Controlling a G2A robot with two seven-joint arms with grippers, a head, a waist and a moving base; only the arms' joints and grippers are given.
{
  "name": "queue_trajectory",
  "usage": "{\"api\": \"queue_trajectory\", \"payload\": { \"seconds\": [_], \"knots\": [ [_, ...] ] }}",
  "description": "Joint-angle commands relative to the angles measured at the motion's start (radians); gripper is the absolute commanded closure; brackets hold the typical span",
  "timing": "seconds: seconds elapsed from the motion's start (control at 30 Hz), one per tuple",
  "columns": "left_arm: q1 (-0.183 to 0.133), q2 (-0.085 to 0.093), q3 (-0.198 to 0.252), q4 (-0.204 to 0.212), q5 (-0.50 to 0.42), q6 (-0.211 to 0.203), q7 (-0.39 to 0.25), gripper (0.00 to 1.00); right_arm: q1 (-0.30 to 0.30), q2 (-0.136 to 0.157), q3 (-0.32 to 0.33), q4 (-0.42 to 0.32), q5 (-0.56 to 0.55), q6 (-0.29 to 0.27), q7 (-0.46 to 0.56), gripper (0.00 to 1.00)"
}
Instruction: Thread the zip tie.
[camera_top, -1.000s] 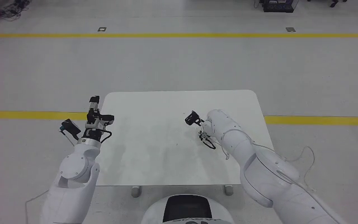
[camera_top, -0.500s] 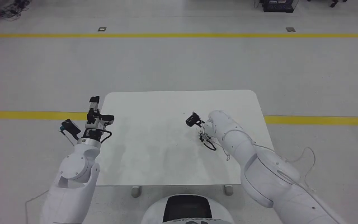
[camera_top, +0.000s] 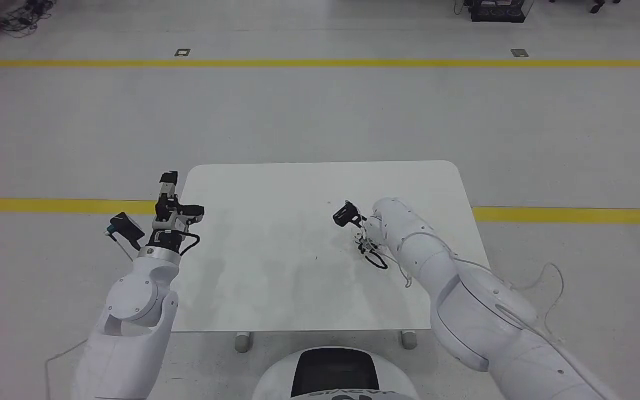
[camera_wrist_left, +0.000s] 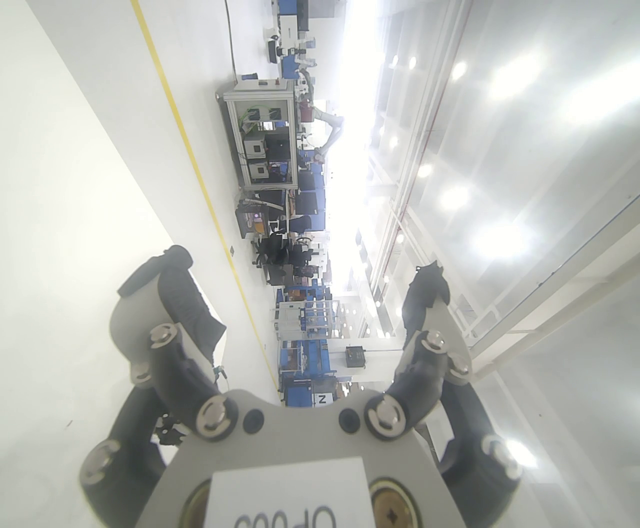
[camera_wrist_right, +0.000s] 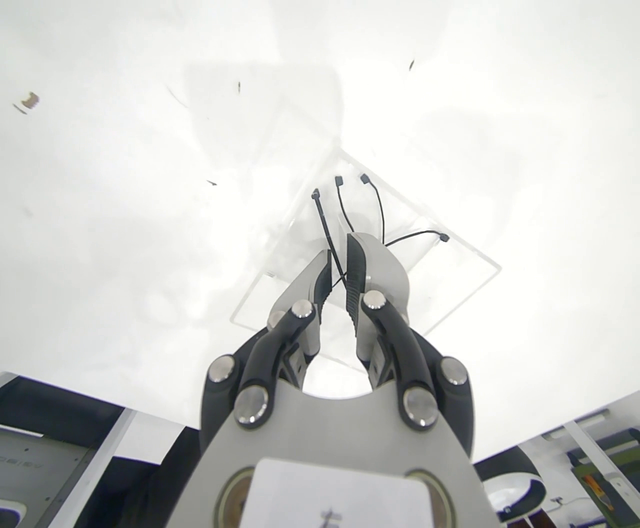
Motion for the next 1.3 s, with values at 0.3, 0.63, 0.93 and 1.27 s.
{"api": "queue_trajectory", "payload": {
  "seconds": [0.3, 0.63, 0.93, 1.27],
  "knots": [
    [0.0, 0.0, 0.0, 0.0, 0.0, 0.0, 0.0, 0.0, -0.001, -0.003, 0.004, 0.004, -0.005, 0.002, 0.012, 0.89],
    [0.0, 0.0, 0.0, 0.0, 0.0, 0.0, 0.0, 0.0, -0.001, -0.005, 0.009, 0.006, -0.008, 0.005, 0.018, 1.0],
    [0.0, 0.0, 0.0, 0.0, 0.0, 0.0, 0.0, 0.0, 0.0, -0.006, 0.014, 0.005, -0.01, 0.011, 0.013, 1.0],
    [0.0, 0.0, 0.0, 0.0, 0.0, 0.0, 0.0, 0.0, 0.001, -0.001, 0.015, -0.017, -0.031, 0.025, -0.009, 1.0]
  ]
}}
